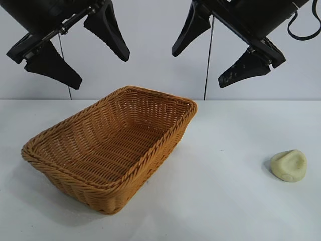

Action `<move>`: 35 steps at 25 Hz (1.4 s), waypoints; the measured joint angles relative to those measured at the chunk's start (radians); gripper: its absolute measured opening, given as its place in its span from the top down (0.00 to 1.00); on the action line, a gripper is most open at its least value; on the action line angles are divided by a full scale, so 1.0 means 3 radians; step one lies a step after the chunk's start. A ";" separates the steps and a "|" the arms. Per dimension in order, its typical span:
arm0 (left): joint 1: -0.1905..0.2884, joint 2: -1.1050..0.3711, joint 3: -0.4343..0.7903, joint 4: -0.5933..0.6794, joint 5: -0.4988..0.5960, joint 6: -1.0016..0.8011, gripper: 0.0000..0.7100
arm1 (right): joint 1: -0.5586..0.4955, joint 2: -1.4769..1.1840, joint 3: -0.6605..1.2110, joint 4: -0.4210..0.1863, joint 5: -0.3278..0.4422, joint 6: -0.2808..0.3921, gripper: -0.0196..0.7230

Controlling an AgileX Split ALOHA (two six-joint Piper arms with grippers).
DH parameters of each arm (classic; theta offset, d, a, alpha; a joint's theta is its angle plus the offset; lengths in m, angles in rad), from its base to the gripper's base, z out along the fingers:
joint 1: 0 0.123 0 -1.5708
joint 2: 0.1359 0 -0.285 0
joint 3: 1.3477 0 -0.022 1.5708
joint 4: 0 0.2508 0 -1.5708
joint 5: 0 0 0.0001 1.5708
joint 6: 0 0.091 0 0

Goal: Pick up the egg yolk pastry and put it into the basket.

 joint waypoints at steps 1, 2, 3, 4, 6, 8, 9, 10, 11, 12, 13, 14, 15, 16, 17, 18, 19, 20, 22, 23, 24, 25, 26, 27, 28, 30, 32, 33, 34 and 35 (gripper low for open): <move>0.0000 0.0000 0.0000 0.0000 0.0000 0.0000 0.09 | 0.0000 0.0000 0.0000 0.0000 0.0000 0.0000 0.04; 0.0000 0.0000 0.0000 0.0000 0.0000 0.0000 0.09 | 0.0000 0.0000 0.0000 0.0000 -0.0002 0.0000 0.04; 0.0000 0.0000 0.0000 0.0000 0.0000 0.0000 0.09 | 0.0000 0.0000 0.0000 0.0000 -0.0002 0.0000 0.04; 0.0000 0.0000 0.0000 0.0000 0.0000 0.0000 0.09 | 0.0000 0.0000 0.0000 0.0000 -0.0002 0.0000 0.04; 0.0000 0.0000 0.0000 0.0000 0.0000 0.0000 0.09 | 0.0000 0.0000 0.0000 0.0000 -0.0002 0.0000 0.04; 0.0000 0.0000 0.0000 0.0000 0.0000 0.0000 0.09 | 0.0000 0.0000 0.0000 0.0000 -0.0002 0.0000 0.04; 0.0000 0.0000 0.0000 0.0000 0.0000 0.0000 0.09 | 0.0000 0.0000 0.0000 0.0000 -0.0002 0.0000 0.04; 0.0000 0.0000 0.0000 0.0000 0.0000 0.0000 0.09 | 0.0000 0.0000 0.0000 0.0000 -0.0002 0.0000 0.04; 0.0000 0.0000 0.0000 0.0000 0.0000 0.0000 0.09 | 0.0000 0.0000 0.0000 0.0000 -0.0002 0.0000 0.04; 0.0000 0.0000 0.0000 0.0000 0.0000 0.0000 0.09 | 0.0000 0.0000 0.0000 0.0000 -0.0002 0.0000 0.04; 0.0000 0.0000 0.0000 0.0000 0.0000 0.0000 0.09 | 0.0000 0.0000 0.0000 0.0000 -0.0002 0.0000 0.04; 0.0000 0.0000 0.0000 0.0000 0.0000 0.0000 0.09 | 0.0000 0.0000 0.0000 0.0000 -0.0002 0.0000 0.04; 0.0000 0.0000 0.0000 0.0000 0.0000 0.0000 0.09 | 0.0000 0.0000 0.0000 0.0000 -0.0002 0.0000 0.04; 0.0000 0.0000 0.0000 0.0000 0.0000 0.0000 0.09 | 0.0000 0.0000 0.0000 0.0000 -0.0002 0.0000 0.04; 0.0000 0.0000 0.0000 0.0000 0.0000 0.0000 0.09 | 0.0000 0.0000 0.0000 0.0000 -0.0002 0.0000 0.04; 0.0000 0.0000 0.0000 0.0000 0.0000 0.0000 0.09 | 0.0000 0.0000 0.0000 0.0000 -0.0002 0.0000 0.04; 0.0000 0.0000 0.0000 0.0000 0.0000 0.0000 0.09 | 0.0000 0.0000 0.0000 0.0000 -0.0002 0.0000 0.04; 0.0000 0.0000 0.0000 0.0000 0.0000 0.0000 0.09 | 0.0000 0.0000 0.0000 0.0000 -0.0002 0.0000 0.04; 0.0000 0.0000 0.0000 0.0000 -0.0001 0.0000 0.09 | 0.0000 0.0000 0.0000 0.0000 -0.0002 0.0000 0.04; 0.0000 0.0000 0.0000 0.0000 -0.0001 0.0000 0.09 | 0.0000 0.0000 0.0000 0.0000 -0.0002 0.0000 0.04; 0.0000 0.0000 0.0000 0.0000 -0.0001 0.0000 0.09 | 0.0000 0.0000 0.0000 0.0000 -0.0002 0.0000 0.04; 0.0000 0.0000 0.0000 0.0000 -0.0001 0.0000 0.09 | 0.0000 0.0000 0.0000 0.0000 -0.0002 0.0000 0.04; 0.0000 0.0000 0.0000 0.0000 0.0002 0.0000 0.09 | 0.0000 0.0000 0.0000 0.0000 -0.0002 0.0000 0.04; 0.0000 -0.0004 0.0000 0.0003 0.0007 -0.0014 0.09 | 0.0000 0.0000 0.0000 0.0000 -0.0002 0.0000 0.04; 0.0012 -0.0011 0.0000 0.0017 0.0027 -0.0039 0.09 | 0.0000 0.0000 0.0000 0.0000 -0.0002 0.0000 0.04; 0.0023 -0.0054 0.0000 0.0112 0.0072 -0.0143 0.09 | 0.0000 0.0000 0.0000 0.0000 -0.0002 0.0000 0.04; 0.0028 -0.0144 0.0014 0.0321 0.0125 -0.0343 0.09 | 0.0000 0.0000 0.0000 0.0000 -0.0002 0.0000 0.04; 0.0028 -0.0220 0.0040 0.0448 0.0143 -0.0445 0.09 | 0.0000 0.0000 0.0000 0.0003 -0.0002 0.0000 0.04; 0.0028 -0.0315 0.0077 0.0558 0.0144 -0.0580 0.09 | 0.0000 0.0000 0.0000 0.0006 -0.0002 0.0000 0.04; 0.0028 -0.0402 0.0137 0.0632 0.0147 -0.0714 0.09 | 0.0000 0.0000 0.0000 0.0007 -0.0002 0.0000 0.04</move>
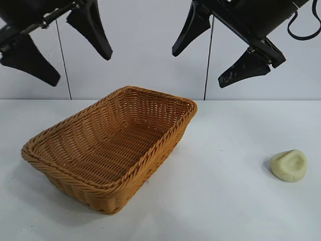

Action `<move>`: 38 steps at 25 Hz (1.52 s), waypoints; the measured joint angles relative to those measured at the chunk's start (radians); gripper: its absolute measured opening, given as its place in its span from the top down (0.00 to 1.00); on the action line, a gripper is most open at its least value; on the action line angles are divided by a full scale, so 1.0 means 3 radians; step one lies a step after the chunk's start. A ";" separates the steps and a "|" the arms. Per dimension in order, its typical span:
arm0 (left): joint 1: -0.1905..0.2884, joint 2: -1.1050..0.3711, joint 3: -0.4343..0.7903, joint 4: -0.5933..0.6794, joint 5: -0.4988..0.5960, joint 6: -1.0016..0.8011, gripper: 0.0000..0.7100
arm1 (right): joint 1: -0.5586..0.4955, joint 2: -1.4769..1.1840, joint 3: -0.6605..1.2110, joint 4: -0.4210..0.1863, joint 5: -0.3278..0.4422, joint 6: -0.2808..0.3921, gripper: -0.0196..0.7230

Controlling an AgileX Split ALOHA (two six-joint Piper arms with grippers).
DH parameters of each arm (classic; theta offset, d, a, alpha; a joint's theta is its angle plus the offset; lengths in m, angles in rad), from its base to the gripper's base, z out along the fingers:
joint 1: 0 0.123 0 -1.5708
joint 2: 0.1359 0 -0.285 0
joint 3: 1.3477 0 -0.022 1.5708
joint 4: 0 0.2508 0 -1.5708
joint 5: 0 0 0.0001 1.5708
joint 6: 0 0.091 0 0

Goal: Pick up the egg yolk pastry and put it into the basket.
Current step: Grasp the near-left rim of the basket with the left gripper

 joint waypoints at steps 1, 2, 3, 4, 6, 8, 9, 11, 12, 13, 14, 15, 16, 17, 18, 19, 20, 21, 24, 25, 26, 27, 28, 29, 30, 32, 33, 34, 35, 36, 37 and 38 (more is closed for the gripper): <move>0.0000 -0.0114 0.0081 0.0054 0.0000 -0.0138 0.09 | 0.0000 0.0000 0.0000 0.0000 0.0000 0.0000 0.04; 0.0000 -0.0237 0.0183 0.0079 -0.0013 -0.0259 0.09 | 0.0000 0.0000 0.0000 0.0000 0.0000 0.0000 0.04; 0.0000 -0.0343 0.0281 0.0091 -0.0024 -0.0411 0.09 | 0.0000 0.0000 0.0000 0.0000 0.0000 0.0000 0.04; 0.0000 -0.0471 0.0414 0.0094 -0.0058 -0.0568 0.09 | 0.0000 0.0000 0.0000 0.0000 0.0000 0.0000 0.04; 0.0000 -0.0710 0.0712 0.0101 -0.0173 -0.0871 0.09 | 0.0000 0.0000 0.0000 0.0000 0.0000 0.0000 0.04; 0.0000 -0.0871 0.0995 0.0107 -0.0296 -0.1236 0.09 | 0.0000 0.0000 0.0000 0.0000 -0.0008 0.0000 0.04; 0.0000 -0.0925 0.1139 0.0111 -0.0356 -0.1389 0.09 | 0.0000 0.0000 0.0000 0.0000 -0.0009 0.0000 0.04; -0.0013 -0.0967 0.1365 0.0115 -0.0453 -0.1702 0.09 | 0.0000 0.0000 0.0000 0.0003 -0.0021 0.0000 0.04; -0.0043 -0.0967 0.1459 0.0123 -0.0505 -0.1808 0.09 | 0.0000 0.0000 0.0000 0.0003 -0.0027 0.0000 0.04; -0.0093 -0.0967 0.1531 0.0126 -0.0565 -0.1919 0.09 | 0.0000 0.0000 0.0000 0.0003 -0.0036 0.0000 0.04; -0.0149 -0.0967 0.1576 0.0130 -0.0623 -0.2022 0.09 | 0.0000 0.0000 0.0000 0.0006 -0.0050 0.0000 0.04; -0.0224 -0.0967 0.1607 0.0138 -0.0694 -0.2118 0.09 | 0.0000 0.0000 0.0000 0.0006 -0.0060 0.0000 0.04; -0.0292 -0.0967 0.1626 0.0156 -0.0775 -0.2215 0.09 | 0.0000 0.0000 0.0000 0.0006 -0.0067 0.0000 0.04; -0.0338 -0.0967 0.1634 0.0190 -0.0840 -0.2352 0.09 | 0.0000 0.0000 0.0000 0.0009 -0.0073 0.0000 0.04; -0.0366 -0.0967 0.1635 0.0246 -0.0896 -0.2519 0.09 | 0.0000 0.0000 0.0000 0.0011 -0.0073 0.0000 0.04; -0.0377 -0.0967 0.1635 0.0338 -0.0944 -0.2669 0.09 | 0.0000 0.0000 0.0000 0.0016 -0.0073 0.0000 0.04; -0.0380 -0.0967 0.1635 0.0461 -0.0971 -0.2850 0.09 | 0.0000 0.0000 0.0000 0.0016 -0.0073 0.0000 0.04; -0.0380 -0.0967 0.1635 0.0601 -0.0977 -0.3027 0.09 | 0.0000 0.0000 0.0000 0.0017 -0.0073 0.0000 0.04; -0.0380 -0.0967 0.1635 0.0941 -0.0968 -0.3476 0.09 | 0.0000 0.0000 0.0000 0.0017 -0.0073 0.0000 0.04; -0.0380 -0.0967 0.1635 0.1008 -0.0966 -0.3608 0.09 | 0.0000 0.0000 0.0000 0.0017 -0.0073 0.0000 0.04; -0.0380 -0.0967 0.1635 0.1069 -0.0961 -0.3715 0.09 | 0.0000 0.0000 0.0000 0.0017 -0.0073 0.0000 0.04; -0.0380 -0.0967 0.1635 0.1103 -0.0958 -0.3779 0.09 | 0.0000 0.0000 0.0000 0.0020 -0.0073 0.0000 0.04; -0.0380 -0.0967 0.1635 0.1119 -0.0958 -0.3825 0.09 | 0.0000 0.0000 0.0000 0.0020 -0.0073 0.0000 0.04; -0.0380 -0.0967 0.1635 0.1125 -0.0958 -0.3850 0.09 | 0.0000 0.0000 0.0000 0.0020 -0.0073 0.0000 0.04; -0.0380 -0.0967 0.1635 0.1128 -0.0958 -0.3867 0.09 | 0.0000 0.0000 0.0000 0.0020 -0.0073 0.0000 0.04; -0.0380 -0.0967 0.1635 0.1132 -0.0958 -0.3886 0.09 | 0.0000 0.0000 0.0000 0.0021 -0.0073 0.0000 0.04; -0.0380 -0.0967 0.1635 0.1135 -0.0958 -0.3895 0.09 | 0.0000 0.0000 0.0000 0.0021 -0.0073 0.0000 0.04; -0.0380 -0.0964 0.1635 0.1135 -0.0966 -0.3911 0.09 | 0.0000 0.0000 0.0000 0.0024 -0.0073 0.0000 0.04; -0.0380 -0.0941 0.1635 0.1135 -0.0974 -0.3921 0.09 | 0.0000 0.0000 0.0000 0.0028 -0.0073 0.0000 0.04; -0.0380 -0.0904 0.1629 0.1135 -0.0987 -0.3932 0.09 | 0.0000 0.0000 0.0000 0.0028 -0.0073 0.0000 0.04; -0.0380 -0.0836 0.1605 0.1135 -0.0987 -0.3932 0.09 | 0.0000 0.0000 0.0000 0.0028 -0.0073 0.0000 0.04; -0.0380 -0.0749 0.1573 0.1135 -0.0997 -0.3932 0.09 | 0.0000 0.0000 0.0000 0.0029 -0.0073 0.0000 0.04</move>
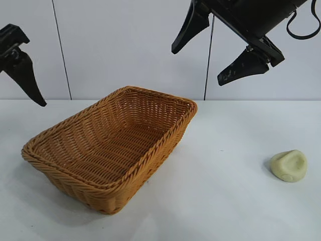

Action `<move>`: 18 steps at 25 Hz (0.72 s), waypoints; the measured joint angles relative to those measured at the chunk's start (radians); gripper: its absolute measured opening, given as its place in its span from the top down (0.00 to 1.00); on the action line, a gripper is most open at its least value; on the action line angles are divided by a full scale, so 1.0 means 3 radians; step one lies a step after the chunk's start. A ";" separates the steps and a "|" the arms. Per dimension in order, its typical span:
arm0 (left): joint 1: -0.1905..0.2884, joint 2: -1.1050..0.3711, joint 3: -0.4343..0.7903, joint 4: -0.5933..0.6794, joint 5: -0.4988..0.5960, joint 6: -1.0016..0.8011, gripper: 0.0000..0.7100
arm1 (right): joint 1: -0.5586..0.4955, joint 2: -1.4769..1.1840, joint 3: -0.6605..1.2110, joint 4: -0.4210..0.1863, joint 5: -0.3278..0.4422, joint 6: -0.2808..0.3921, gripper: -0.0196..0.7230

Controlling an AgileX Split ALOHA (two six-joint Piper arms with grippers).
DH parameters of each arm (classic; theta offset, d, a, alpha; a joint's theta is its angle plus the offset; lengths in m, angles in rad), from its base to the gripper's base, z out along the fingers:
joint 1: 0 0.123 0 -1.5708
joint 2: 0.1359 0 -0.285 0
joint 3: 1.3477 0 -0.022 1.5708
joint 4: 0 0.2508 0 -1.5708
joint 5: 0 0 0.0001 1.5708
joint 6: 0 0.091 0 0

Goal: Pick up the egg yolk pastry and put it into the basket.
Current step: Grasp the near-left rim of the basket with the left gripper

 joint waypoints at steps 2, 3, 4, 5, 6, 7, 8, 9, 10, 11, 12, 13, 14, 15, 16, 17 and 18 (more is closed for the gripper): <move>0.0000 0.0169 -0.0053 0.0000 -0.0042 0.0018 0.09 | 0.0000 0.0000 0.0000 0.0003 0.0000 0.0000 0.04; 0.0000 0.0258 -0.0073 0.0001 -0.0085 0.0024 0.09 | 0.0000 0.0000 0.0000 0.0003 -0.0002 0.0000 0.04; 0.0000 0.0349 -0.0076 0.0004 -0.0151 0.0024 0.09 | 0.0000 0.0000 0.0000 0.0003 -0.0002 0.0000 0.04; 0.0000 0.0427 -0.0081 0.0004 -0.0199 0.0021 0.09 | 0.0000 0.0000 0.0000 0.0003 -0.0002 0.0000 0.04; 0.0000 0.0526 -0.0082 0.0004 -0.0248 -0.0004 0.09 | 0.0000 0.0000 0.0000 0.0003 -0.0002 0.0000 0.04; 0.0000 0.0630 -0.0082 0.0004 -0.0279 -0.0017 0.09 | 0.0000 0.0000 0.0000 0.0004 -0.0002 0.0000 0.04; 0.0000 0.0718 -0.0082 0.0004 -0.0310 -0.0027 0.09 | 0.0000 0.0000 0.0000 0.0007 -0.0002 0.0000 0.04; 0.0000 0.0825 -0.0082 0.0004 -0.0352 -0.0031 0.09 | 0.0000 0.0000 0.0000 0.0008 -0.0002 0.0000 0.04; 0.0000 0.0929 -0.0084 0.0004 -0.0412 -0.0034 0.09 | 0.0000 0.0000 0.0000 0.0011 -0.0002 0.0000 0.04; 0.0000 0.1030 -0.0084 0.0004 -0.0494 -0.0034 0.09 | 0.0000 0.0000 0.0000 0.0011 -0.0002 0.0000 0.04; 0.0000 0.1109 -0.0084 0.0004 -0.0572 -0.0034 0.09 | 0.0000 0.0000 0.0000 0.0011 -0.0002 0.0000 0.04; 0.0000 0.1194 -0.0084 -0.0012 -0.0669 -0.0034 0.09 | 0.0000 0.0000 0.0000 0.0011 -0.0004 0.0000 0.04; 0.0000 0.1266 -0.0084 -0.0028 -0.0745 -0.0034 0.09 | 0.0000 0.0000 0.0000 0.0011 -0.0004 0.0000 0.04; 0.0000 0.1325 -0.0084 -0.0050 -0.0817 -0.0034 0.09 | 0.0000 0.0000 0.0000 0.0011 -0.0007 0.0000 0.04; 0.0000 0.1365 -0.0084 -0.0063 -0.0868 -0.0034 0.09 | 0.0000 0.0000 0.0000 0.0011 -0.0008 0.0000 0.04; 0.0000 0.1405 -0.0084 -0.0082 -0.0899 -0.0034 0.09 | 0.0000 0.0000 0.0000 0.0011 -0.0008 0.0000 0.04; 0.0000 0.1431 -0.0084 -0.0092 -0.0916 -0.0034 0.09 | 0.0000 0.0000 0.0000 0.0011 -0.0008 0.0000 0.04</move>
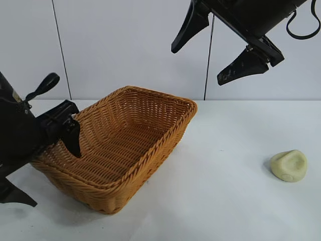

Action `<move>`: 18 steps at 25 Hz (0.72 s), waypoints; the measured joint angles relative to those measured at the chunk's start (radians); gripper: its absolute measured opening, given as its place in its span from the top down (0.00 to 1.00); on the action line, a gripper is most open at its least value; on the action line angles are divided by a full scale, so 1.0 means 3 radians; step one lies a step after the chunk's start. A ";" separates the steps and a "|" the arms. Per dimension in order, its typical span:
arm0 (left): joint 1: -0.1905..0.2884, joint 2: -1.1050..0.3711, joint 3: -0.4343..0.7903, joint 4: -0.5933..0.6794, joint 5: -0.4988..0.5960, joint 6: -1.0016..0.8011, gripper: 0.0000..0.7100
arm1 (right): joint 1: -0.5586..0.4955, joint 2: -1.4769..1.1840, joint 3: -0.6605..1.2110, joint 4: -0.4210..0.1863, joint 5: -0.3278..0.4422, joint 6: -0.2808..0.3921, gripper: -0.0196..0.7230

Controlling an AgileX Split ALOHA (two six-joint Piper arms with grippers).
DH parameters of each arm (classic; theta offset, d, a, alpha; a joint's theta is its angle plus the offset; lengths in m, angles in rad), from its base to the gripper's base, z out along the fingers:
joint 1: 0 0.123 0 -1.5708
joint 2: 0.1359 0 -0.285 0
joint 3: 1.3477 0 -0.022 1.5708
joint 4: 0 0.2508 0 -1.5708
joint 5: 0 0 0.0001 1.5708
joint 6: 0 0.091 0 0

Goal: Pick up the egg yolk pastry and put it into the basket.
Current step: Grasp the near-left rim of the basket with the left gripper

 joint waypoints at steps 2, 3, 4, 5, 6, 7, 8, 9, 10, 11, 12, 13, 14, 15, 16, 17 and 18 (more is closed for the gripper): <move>0.0000 0.0036 0.0000 -0.0019 -0.0012 0.0000 0.09 | 0.0000 0.0000 0.0000 0.0000 0.0000 0.0000 0.04; 0.0000 0.0050 0.0000 -0.0019 -0.0015 0.0000 0.09 | 0.0000 0.0000 0.0000 0.0000 0.0000 0.0000 0.04; 0.0000 0.0059 0.0000 -0.0022 -0.0015 0.0000 0.09 | 0.0000 0.0000 0.0000 0.0000 0.0000 0.0000 0.04; 0.0000 0.0063 0.0000 -0.0022 -0.0015 0.0000 0.10 | 0.0000 0.0000 0.0000 0.0000 0.0000 0.0000 0.04; 0.0000 0.0066 0.0000 -0.0025 -0.0015 0.0000 0.13 | 0.0000 0.0000 0.0000 0.0000 0.0000 0.0000 0.04; 0.0000 0.0066 0.0000 -0.0026 -0.0015 0.0000 0.19 | 0.0000 0.0000 0.0000 0.0000 0.0000 0.0000 0.04; 0.0000 0.0066 0.0000 -0.0030 -0.0015 0.0000 0.29 | 0.0000 0.0000 0.0000 0.0000 -0.0003 0.0000 0.04; 0.0000 0.0066 0.0000 -0.0033 -0.0006 0.0000 0.40 | 0.0000 0.0000 0.0000 0.0000 -0.0004 0.0000 0.04; 0.0000 0.0066 0.0000 -0.0033 0.0001 0.0000 0.55 | 0.0000 0.0000 0.0000 0.0000 -0.0004 0.0000 0.04; 0.0000 0.0066 0.0000 -0.0033 0.0001 0.0000 0.71 | 0.0000 0.0000 0.0000 0.0000 -0.0004 0.0000 0.04; 0.0000 0.0066 -0.0004 -0.0037 -0.0009 0.0004 0.79 | 0.0000 0.0000 0.0000 0.0000 -0.0004 0.0000 0.04; 0.0000 0.0066 -0.0008 -0.0062 -0.0005 -0.0008 0.85 | 0.0000 0.0000 0.0000 0.0000 -0.0004 0.0000 0.04; 0.0000 0.0066 -0.0010 -0.0070 -0.0008 -0.0003 0.87 | 0.0000 0.0000 0.0000 0.0000 -0.0004 0.0000 0.04; 0.0000 0.0066 -0.0012 -0.0067 -0.0011 0.0010 0.87 | 0.0000 0.0000 0.0000 0.0000 -0.0004 0.0000 0.04; 0.0000 0.0058 -0.0012 -0.0071 0.0005 0.0010 0.87 | 0.0000 0.0000 0.0000 0.0000 -0.0004 0.0000 0.04; 0.0000 0.0049 -0.0015 -0.0071 0.0026 0.0018 0.87 | 0.0000 0.0000 0.0000 0.0000 -0.0004 0.0000 0.04; 0.0000 0.0025 -0.0023 -0.0071 0.0080 0.0060 0.87 | 0.0000 0.0000 0.0000 0.0000 -0.0004 0.0000 0.04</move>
